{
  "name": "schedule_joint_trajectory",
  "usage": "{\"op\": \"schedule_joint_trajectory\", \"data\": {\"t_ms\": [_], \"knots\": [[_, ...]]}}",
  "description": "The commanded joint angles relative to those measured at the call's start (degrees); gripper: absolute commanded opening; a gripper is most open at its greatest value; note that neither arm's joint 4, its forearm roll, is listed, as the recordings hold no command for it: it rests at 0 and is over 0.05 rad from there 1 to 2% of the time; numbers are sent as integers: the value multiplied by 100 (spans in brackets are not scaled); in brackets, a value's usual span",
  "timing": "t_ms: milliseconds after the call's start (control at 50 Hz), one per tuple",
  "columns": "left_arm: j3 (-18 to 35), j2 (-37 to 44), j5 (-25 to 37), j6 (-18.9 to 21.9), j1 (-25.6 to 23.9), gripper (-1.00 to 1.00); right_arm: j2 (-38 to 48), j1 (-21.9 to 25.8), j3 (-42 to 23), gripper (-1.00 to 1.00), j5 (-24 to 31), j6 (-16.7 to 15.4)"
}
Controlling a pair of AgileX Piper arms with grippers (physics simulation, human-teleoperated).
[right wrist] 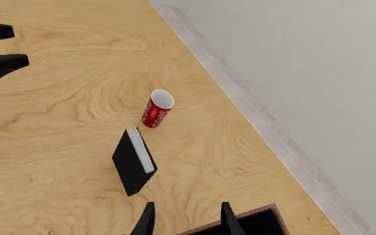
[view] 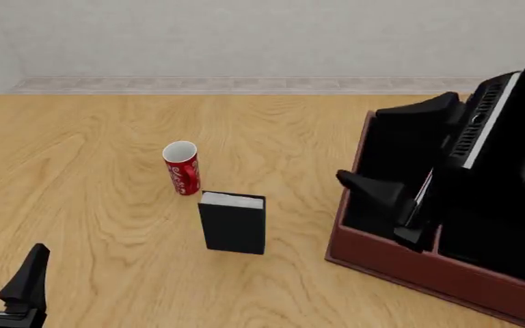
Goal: Pick up the book and place it in the left compartment of the caddy.
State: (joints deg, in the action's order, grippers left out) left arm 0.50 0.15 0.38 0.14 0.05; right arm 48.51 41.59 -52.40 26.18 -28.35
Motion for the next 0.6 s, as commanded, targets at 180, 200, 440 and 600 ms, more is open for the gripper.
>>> {"op": "schedule_joint_trajectory", "data": {"t_ms": [180, 200, 440, 600], "knots": [[-31, 28, -58, 8, -1, 100, 1204, 718, -523, 100, 131, -452], [-31, 28, -59, 8, 0, 100, 1241, 711, -550, 100, 126, -441], [-37, 48, -81, -1, 0, 100, 1768, 864, -470, 100, -186, -435], [-41, 33, -73, 7, -1, 100, 2143, 938, -463, 100, -464, -349]]}}
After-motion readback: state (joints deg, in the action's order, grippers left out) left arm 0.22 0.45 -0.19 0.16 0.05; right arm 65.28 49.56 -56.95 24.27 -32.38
